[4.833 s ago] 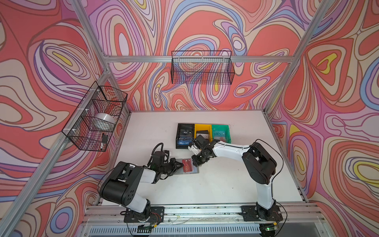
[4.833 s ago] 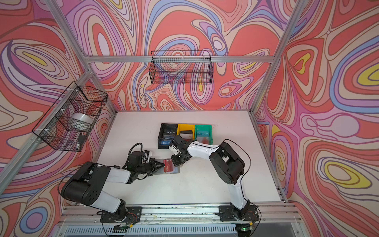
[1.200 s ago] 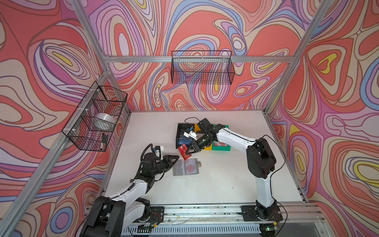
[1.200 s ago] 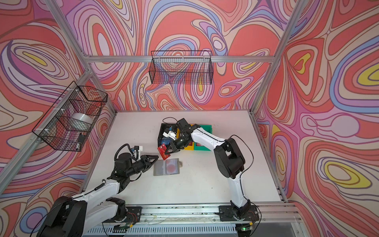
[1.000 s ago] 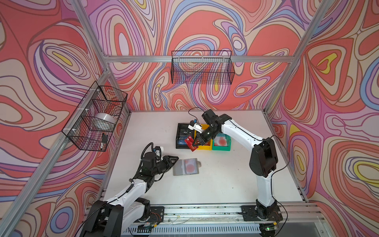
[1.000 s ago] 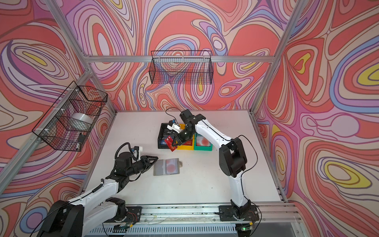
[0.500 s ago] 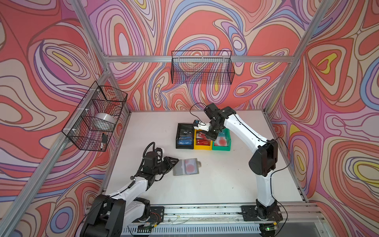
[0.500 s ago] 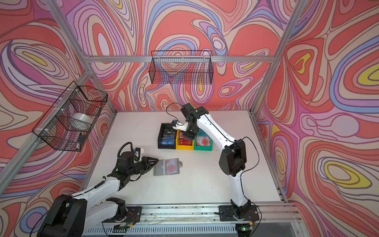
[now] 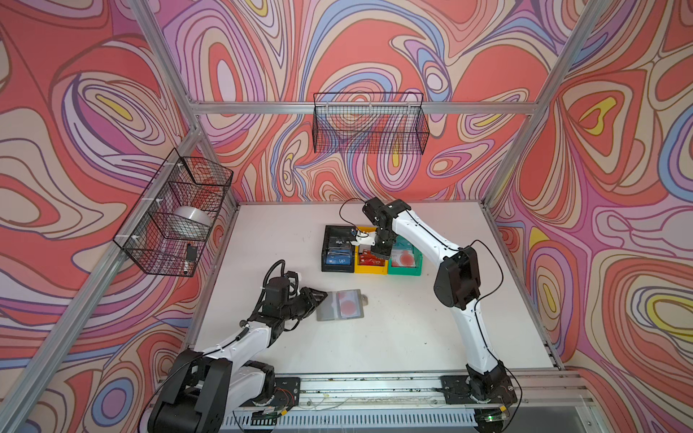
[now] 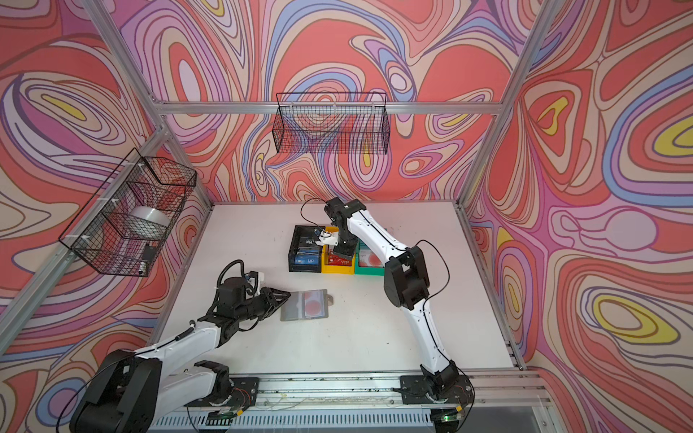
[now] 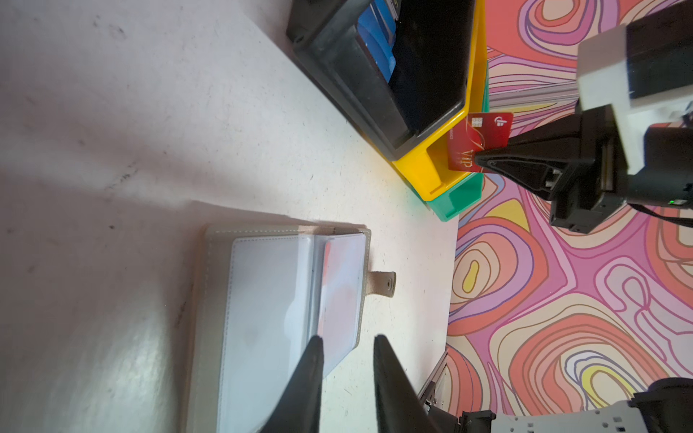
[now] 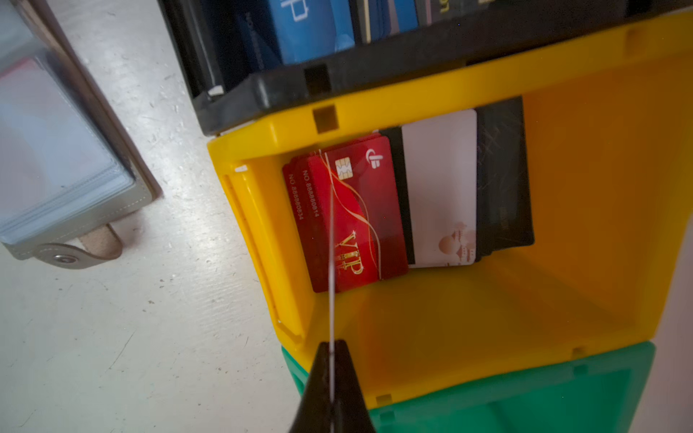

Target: Take the credit cards out of the card holder

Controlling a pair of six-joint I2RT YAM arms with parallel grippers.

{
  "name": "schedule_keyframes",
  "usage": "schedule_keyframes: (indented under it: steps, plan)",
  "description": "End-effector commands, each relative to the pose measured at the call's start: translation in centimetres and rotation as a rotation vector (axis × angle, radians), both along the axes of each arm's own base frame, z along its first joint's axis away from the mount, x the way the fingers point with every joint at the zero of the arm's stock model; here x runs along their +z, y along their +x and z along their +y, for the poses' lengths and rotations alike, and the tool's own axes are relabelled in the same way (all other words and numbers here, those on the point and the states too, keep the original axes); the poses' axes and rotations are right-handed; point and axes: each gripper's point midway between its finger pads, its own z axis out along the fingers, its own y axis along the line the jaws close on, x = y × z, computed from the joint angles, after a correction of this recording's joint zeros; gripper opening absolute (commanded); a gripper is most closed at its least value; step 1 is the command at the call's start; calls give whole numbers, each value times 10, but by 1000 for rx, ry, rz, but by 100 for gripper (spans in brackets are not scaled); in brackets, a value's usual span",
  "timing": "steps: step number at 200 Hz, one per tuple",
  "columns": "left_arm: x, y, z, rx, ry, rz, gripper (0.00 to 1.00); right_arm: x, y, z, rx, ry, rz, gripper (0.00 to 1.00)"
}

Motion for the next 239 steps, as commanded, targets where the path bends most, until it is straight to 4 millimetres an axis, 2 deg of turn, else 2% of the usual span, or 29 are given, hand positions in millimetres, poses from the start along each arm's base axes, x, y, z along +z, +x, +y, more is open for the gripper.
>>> schedule_keyframes:
  steps: [1,88,98,116,149,228,239]
  plan:
    - [8,7,-4,-11,-7,-29,27,-5,4,-2,10,-10,1,0]
    - [-3,4,-1,-5,15,5,27,-26,-5,2,12,-3,70,0]
    - [-4,4,-1,-5,16,7,27,-25,-5,2,11,-3,65,0]
    - [-5,5,-2,-7,11,8,27,-26,-3,1,8,-7,55,10]
    - [-6,6,-3,-10,7,12,27,-23,1,2,1,1,33,16]
    - [-8,6,-3,-14,10,15,27,-29,17,6,-14,8,-29,19]
    - [-9,5,-3,-14,11,18,26,-29,16,9,-5,20,-22,16]
